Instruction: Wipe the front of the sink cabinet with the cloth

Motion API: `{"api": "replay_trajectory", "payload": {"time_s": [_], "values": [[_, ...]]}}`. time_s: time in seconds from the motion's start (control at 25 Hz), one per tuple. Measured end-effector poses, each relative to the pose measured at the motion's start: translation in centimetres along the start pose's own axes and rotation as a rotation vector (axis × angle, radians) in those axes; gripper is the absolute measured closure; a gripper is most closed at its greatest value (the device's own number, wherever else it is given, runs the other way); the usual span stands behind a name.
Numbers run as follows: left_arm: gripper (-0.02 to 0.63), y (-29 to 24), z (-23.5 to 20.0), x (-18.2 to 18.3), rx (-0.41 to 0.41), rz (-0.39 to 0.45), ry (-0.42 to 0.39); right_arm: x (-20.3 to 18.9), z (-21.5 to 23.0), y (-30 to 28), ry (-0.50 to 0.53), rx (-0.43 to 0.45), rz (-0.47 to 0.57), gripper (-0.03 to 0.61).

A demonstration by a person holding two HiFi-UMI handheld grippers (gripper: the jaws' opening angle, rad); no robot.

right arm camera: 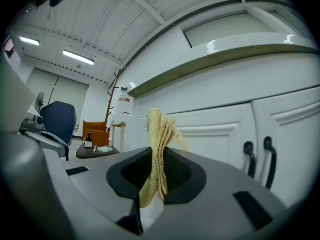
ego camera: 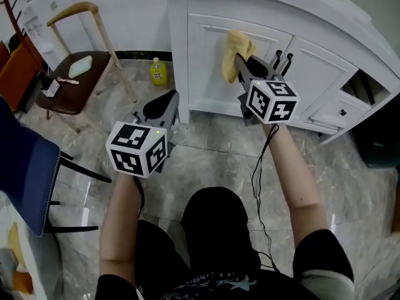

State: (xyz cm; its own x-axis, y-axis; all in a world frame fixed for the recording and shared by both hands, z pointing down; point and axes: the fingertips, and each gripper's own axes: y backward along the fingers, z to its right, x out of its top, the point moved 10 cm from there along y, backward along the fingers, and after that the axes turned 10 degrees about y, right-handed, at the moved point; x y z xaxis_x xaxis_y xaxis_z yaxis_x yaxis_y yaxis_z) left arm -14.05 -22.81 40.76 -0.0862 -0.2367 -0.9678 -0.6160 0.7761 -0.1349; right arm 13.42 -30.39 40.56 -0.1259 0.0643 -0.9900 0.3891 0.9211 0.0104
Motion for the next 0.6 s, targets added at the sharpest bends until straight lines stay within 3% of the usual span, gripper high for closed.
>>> {"api": "replay_trajectory", "payload": {"time_s": [0.28, 0.6], "values": [[0.599, 2.0, -2.7, -1.3, 0.065, -0.011, 0.033, -3.2, -6.0, -6.3, 0.058, 0.148, -0.079, 0.517], [0.598, 3.1, -4.0, -1.6, 0.091, -0.009, 0.046, -4.5, -7.1, -9.5, 0.077, 0.114, -0.117, 0.517]]}}
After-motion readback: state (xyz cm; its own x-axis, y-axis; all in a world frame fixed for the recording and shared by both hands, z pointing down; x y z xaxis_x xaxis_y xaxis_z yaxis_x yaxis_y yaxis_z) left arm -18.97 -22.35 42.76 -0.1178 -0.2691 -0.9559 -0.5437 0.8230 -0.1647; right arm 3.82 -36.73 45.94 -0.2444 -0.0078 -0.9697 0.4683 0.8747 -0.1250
